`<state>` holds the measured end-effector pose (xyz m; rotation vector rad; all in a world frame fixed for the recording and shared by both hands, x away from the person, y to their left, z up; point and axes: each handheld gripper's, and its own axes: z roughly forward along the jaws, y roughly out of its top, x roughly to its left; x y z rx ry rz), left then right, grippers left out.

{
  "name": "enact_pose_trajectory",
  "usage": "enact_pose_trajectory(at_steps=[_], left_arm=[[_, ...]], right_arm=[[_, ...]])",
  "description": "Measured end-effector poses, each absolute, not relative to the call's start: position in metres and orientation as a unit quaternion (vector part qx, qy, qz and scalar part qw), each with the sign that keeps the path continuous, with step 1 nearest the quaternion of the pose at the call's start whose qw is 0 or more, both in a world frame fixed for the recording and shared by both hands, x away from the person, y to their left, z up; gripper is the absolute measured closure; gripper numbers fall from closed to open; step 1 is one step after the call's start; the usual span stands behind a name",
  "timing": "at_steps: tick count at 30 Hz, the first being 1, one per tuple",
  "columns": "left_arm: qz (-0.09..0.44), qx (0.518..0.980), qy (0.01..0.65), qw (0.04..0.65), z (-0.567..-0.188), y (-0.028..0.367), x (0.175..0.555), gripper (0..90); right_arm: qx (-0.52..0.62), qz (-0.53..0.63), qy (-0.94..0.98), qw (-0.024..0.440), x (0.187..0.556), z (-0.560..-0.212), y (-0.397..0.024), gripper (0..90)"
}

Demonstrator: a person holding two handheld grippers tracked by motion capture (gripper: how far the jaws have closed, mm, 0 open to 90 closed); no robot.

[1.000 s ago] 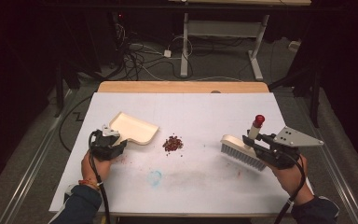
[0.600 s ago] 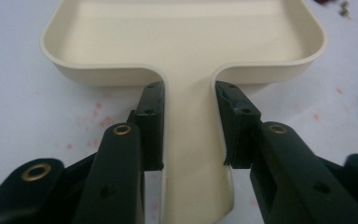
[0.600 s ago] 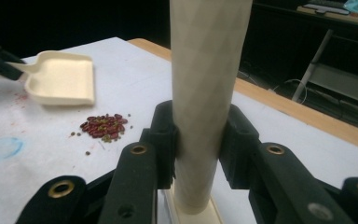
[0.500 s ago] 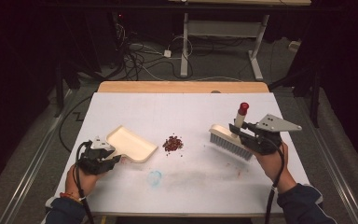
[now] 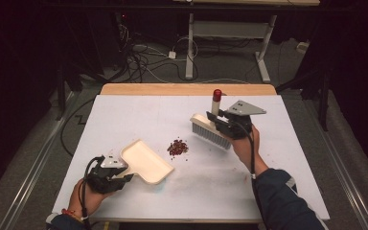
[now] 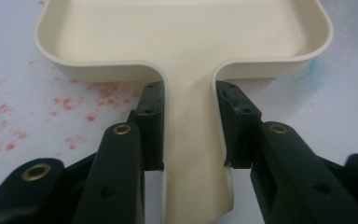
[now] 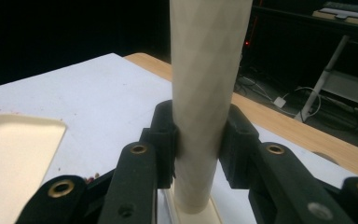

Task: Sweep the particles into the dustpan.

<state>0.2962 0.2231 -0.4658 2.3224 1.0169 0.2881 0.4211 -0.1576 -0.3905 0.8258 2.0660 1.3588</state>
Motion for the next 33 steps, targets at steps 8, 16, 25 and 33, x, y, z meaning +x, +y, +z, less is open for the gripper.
enact_pose_trajectory(at_steps=[8, 16, 25, 33], left_arm=[[0.104, 0.874, 0.375, 0.291, -0.47, 0.213, 0.294, 63.7], [0.102, 0.878, 0.369, 0.287, -0.474, 0.203, 0.294, 63.7], [0.106, 0.878, 0.369, 0.286, -0.477, 0.191, 0.297, 63.7], [0.107, 0.874, 0.376, 0.29, -0.477, 0.183, 0.297, 63.7]], right_arm=[[0.303, 0.497, 0.767, 0.271, 0.433, -0.403, -0.116, 70.9], [0.289, 0.497, 0.779, 0.252, 0.428, -0.409, -0.095, 70.8], [0.259, 0.497, 0.799, 0.218, 0.405, -0.412, -0.081, 69.4], [0.253, 0.507, 0.799, 0.203, 0.388, -0.413, -0.076, 69.1]])
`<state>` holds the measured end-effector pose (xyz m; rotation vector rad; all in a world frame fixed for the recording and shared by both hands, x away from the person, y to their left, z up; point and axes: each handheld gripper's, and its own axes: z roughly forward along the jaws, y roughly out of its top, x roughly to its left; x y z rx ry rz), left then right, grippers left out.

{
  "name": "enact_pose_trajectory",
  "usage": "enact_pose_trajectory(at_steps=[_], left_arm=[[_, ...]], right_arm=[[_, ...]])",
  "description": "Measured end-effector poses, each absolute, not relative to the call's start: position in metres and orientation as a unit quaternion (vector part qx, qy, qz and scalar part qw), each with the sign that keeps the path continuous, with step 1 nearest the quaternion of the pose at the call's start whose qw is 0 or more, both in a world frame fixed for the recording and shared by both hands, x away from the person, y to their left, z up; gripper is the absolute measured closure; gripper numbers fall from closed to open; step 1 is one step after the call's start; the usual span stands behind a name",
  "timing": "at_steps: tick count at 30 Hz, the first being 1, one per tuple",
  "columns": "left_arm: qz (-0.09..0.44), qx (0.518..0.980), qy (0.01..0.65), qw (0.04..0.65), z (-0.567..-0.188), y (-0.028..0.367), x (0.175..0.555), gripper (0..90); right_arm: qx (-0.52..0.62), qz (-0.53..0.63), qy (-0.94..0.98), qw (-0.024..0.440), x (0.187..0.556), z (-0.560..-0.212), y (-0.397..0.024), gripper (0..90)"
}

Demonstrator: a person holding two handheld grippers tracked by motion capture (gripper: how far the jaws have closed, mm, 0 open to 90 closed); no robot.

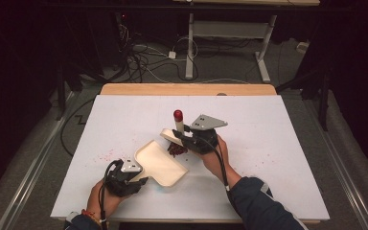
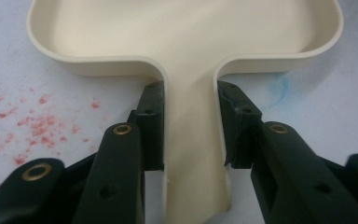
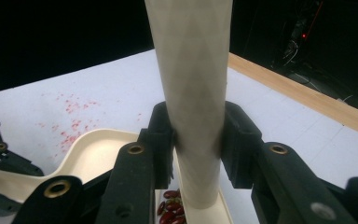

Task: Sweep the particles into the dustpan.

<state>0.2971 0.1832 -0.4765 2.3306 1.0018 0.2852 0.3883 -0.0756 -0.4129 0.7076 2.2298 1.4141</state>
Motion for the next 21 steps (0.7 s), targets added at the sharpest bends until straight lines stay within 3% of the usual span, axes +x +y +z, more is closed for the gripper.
enact_pose_trajectory(at_steps=[21], left_arm=[[0.107, 0.873, 0.383, 0.283, -0.481, 0.158, 0.315, 63.6]], right_arm=[[0.251, 0.521, 0.792, 0.193, 0.346, -0.411, -0.064, 69.5]])
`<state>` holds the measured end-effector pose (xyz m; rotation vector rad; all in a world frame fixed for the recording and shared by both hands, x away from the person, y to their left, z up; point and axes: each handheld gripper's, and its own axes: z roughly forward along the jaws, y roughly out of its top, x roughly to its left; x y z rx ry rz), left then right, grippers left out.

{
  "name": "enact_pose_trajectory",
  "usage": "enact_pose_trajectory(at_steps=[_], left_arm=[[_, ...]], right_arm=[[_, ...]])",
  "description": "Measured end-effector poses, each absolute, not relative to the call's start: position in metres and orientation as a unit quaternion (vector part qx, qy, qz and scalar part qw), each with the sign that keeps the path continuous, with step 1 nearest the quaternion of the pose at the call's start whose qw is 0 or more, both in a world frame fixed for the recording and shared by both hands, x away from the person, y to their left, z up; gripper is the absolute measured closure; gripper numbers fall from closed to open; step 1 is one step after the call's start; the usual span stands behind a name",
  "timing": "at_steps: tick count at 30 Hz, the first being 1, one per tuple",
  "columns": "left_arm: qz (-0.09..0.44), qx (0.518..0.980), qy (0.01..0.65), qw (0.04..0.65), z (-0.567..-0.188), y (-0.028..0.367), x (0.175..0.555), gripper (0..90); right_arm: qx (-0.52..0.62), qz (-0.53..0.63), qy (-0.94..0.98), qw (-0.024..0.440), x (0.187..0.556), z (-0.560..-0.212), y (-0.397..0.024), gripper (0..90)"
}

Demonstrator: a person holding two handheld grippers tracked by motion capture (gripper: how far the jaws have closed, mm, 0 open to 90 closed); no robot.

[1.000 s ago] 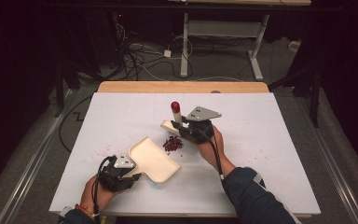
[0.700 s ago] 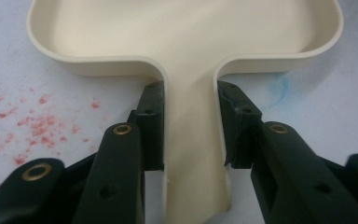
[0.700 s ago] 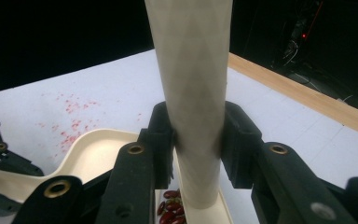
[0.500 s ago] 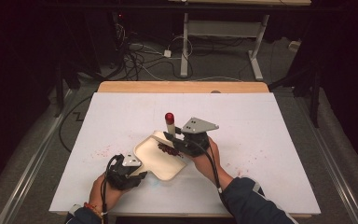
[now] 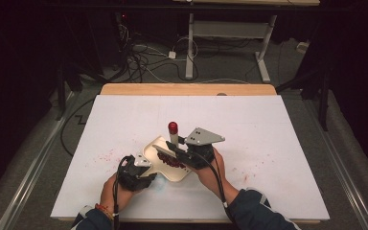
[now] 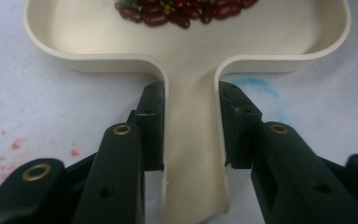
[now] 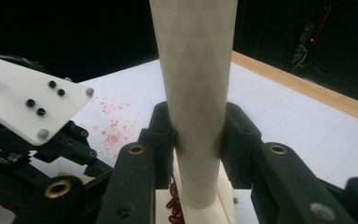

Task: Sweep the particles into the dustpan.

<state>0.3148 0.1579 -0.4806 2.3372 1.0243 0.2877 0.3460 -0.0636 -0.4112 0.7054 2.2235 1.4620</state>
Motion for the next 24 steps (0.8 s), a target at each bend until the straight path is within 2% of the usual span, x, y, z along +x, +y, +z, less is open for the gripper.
enact_pose_trajectory(at_steps=[11, 24], left_arm=[[0.113, 0.873, 0.382, 0.283, -0.483, 0.149, 0.321, 63.6], [0.111, 0.876, 0.373, 0.285, -0.483, 0.158, 0.315, 63.6]], right_arm=[[0.249, 0.527, 0.792, 0.182, 0.341, -0.41, -0.065, 70.4], [0.264, 0.553, 0.762, 0.209, 0.355, -0.384, -0.111, 70.8]])
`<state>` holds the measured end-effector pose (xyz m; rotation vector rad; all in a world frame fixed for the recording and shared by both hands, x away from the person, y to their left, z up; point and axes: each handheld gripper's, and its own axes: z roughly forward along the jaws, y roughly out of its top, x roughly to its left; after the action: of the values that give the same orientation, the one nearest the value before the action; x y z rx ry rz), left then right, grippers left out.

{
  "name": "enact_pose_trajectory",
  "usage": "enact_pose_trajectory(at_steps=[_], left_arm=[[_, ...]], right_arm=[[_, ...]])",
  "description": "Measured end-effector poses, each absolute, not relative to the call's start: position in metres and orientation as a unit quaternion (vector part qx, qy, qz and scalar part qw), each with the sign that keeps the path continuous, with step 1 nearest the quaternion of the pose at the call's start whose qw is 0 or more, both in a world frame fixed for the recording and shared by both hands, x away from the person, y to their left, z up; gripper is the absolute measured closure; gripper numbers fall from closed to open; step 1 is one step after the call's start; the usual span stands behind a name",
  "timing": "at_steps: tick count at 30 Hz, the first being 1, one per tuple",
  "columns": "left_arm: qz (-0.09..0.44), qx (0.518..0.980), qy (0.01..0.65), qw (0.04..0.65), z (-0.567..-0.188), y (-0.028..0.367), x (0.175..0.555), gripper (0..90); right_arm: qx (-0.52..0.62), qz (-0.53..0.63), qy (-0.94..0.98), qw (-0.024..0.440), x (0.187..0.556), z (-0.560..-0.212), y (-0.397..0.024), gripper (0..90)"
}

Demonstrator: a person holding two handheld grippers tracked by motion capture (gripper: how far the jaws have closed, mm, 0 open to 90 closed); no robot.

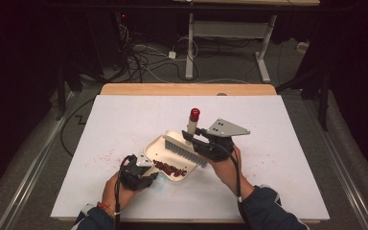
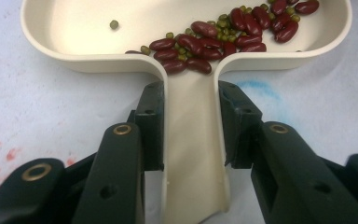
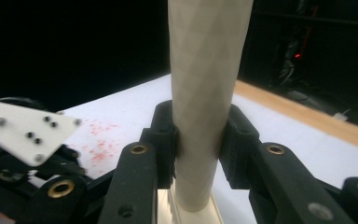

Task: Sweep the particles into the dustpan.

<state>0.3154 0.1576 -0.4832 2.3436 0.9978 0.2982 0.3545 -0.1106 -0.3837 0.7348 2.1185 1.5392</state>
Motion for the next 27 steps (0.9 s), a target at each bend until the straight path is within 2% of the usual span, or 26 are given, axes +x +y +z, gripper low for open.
enact_pose_trajectory(at_steps=[7, 14, 20, 27], left_arm=[[0.099, 0.876, 0.377, 0.283, -0.482, 0.168, 0.311, 63.6], [0.088, 0.877, 0.378, 0.285, -0.482, 0.174, 0.312, 63.5], [0.089, 0.876, 0.379, 0.285, -0.483, 0.171, 0.314, 63.5], [0.085, 0.875, 0.381, 0.287, -0.483, 0.17, 0.315, 63.5]], right_arm=[[0.292, 0.549, 0.746, 0.239, 0.366, -0.378, -0.144, 70.8], [0.304, 0.53, 0.743, 0.274, 0.375, -0.388, -0.148, 70.8], [0.309, 0.512, 0.748, 0.287, 0.383, -0.407, -0.128, 70.7], [0.269, 0.504, 0.764, 0.302, 0.371, -0.419, -0.094, 70.6]])
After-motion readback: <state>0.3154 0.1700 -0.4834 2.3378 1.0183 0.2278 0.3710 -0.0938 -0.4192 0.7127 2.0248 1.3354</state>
